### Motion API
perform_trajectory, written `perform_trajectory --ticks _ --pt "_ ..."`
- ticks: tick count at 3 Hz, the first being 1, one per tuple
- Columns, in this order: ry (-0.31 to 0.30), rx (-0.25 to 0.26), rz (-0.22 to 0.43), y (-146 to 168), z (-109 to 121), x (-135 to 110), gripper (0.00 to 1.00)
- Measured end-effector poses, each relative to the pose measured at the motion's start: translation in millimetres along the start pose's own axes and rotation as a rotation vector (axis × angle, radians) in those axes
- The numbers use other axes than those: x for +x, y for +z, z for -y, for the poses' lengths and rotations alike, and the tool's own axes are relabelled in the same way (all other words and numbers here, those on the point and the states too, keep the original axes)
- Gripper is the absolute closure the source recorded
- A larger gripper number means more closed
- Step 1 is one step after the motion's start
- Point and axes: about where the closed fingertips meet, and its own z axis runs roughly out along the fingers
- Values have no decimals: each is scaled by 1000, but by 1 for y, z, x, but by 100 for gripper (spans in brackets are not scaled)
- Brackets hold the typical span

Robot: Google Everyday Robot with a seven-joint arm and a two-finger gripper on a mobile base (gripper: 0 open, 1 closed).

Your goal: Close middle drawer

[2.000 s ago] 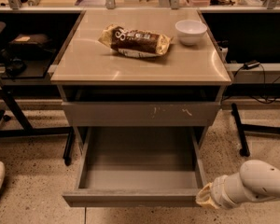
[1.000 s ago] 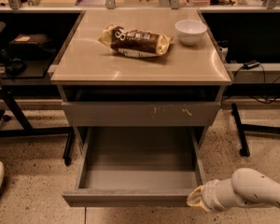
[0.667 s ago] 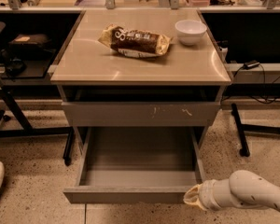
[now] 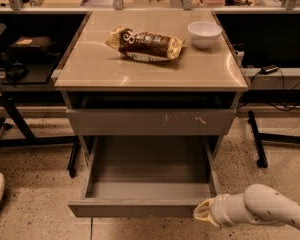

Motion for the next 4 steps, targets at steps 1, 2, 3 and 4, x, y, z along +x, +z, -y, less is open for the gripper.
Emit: perform_trajectory --ticks 1,2,3,4 --pt "0 0 0 0 0 0 42" --pt "-11 17 5 7 12 0 18" --pt "-29 31 2 15 22 -2 8" --pt "-29 31 2 15 21 -2 29"
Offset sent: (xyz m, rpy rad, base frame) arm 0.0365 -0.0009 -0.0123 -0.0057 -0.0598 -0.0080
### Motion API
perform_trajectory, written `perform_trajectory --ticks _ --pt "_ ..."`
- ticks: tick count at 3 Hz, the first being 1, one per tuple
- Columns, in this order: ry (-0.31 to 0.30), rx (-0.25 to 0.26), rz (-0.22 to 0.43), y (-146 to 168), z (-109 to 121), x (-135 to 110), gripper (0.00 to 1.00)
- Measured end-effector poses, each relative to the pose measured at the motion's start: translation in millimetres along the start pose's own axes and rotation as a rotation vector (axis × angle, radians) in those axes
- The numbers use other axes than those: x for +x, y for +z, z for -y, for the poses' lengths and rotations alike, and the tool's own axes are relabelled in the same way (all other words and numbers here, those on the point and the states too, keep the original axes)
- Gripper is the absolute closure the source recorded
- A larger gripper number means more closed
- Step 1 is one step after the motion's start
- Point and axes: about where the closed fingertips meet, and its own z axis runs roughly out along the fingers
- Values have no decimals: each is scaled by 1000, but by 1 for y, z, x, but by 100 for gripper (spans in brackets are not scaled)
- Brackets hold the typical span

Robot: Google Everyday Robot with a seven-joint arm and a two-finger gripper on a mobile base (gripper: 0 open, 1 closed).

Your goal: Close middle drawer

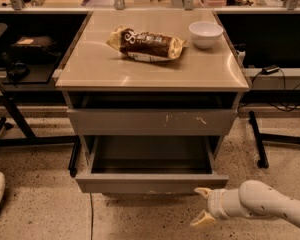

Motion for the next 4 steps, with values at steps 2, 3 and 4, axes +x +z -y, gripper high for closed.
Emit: perform_trajectory --ticks 2,3,4 --pt "-107 113 -17 25 118 -35 77" --pt "-107 113 -16 25 117 -35 73" --pt "-107 113 -16 25 117 -35 48"
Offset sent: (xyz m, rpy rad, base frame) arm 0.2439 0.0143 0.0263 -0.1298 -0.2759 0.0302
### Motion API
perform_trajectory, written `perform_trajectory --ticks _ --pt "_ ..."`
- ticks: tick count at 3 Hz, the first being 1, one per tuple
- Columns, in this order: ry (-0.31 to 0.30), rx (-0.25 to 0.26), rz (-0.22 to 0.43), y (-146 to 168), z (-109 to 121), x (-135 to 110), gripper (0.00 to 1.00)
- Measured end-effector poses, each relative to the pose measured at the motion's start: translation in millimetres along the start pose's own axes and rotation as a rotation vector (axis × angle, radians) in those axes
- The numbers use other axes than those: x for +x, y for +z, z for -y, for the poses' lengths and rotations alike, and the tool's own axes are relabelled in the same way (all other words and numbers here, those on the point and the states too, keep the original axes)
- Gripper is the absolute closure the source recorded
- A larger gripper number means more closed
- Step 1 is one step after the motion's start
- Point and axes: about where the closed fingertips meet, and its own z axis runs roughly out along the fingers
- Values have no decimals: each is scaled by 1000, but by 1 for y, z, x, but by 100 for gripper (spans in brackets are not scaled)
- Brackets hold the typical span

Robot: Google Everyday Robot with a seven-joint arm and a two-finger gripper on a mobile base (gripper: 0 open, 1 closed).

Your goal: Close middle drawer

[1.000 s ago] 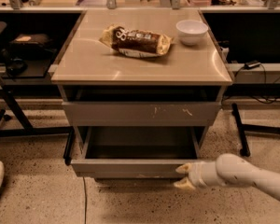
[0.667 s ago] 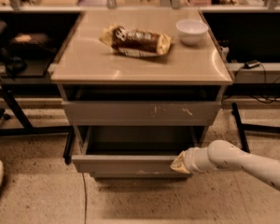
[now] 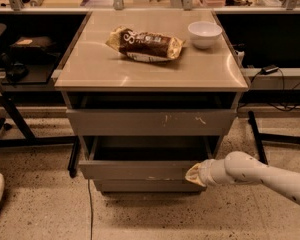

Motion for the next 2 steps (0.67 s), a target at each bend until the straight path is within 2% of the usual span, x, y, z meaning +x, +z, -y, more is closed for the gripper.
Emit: perform_trajectory --ticks 2 --pt "1 -2 1 1 -3 -1 0"
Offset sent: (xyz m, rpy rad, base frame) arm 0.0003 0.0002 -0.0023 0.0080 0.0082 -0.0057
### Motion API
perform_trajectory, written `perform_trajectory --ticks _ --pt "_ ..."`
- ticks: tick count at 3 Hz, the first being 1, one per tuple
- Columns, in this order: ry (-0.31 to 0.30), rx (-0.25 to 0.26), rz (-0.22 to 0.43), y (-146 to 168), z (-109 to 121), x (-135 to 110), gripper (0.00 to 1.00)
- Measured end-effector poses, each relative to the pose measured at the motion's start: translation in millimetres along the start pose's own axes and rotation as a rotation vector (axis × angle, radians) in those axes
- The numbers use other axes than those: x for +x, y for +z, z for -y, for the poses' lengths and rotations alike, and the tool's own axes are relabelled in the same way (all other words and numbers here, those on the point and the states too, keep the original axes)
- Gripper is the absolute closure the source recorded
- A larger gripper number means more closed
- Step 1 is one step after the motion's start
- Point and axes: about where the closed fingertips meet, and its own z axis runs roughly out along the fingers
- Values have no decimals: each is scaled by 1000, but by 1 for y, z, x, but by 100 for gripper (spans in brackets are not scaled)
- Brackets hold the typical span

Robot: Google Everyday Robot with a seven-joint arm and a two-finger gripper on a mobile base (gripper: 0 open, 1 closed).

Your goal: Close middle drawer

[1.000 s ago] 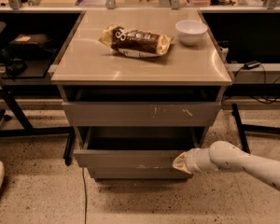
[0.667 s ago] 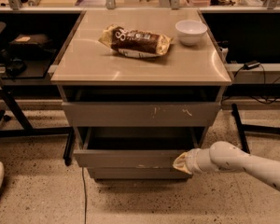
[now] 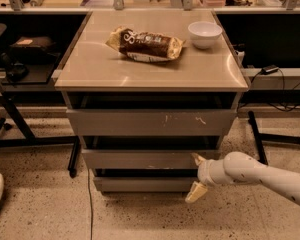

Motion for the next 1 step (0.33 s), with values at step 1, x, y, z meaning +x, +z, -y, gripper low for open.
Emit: perform_trajectory --ticks 1 --pt "0 0 0 0 0 0 0"
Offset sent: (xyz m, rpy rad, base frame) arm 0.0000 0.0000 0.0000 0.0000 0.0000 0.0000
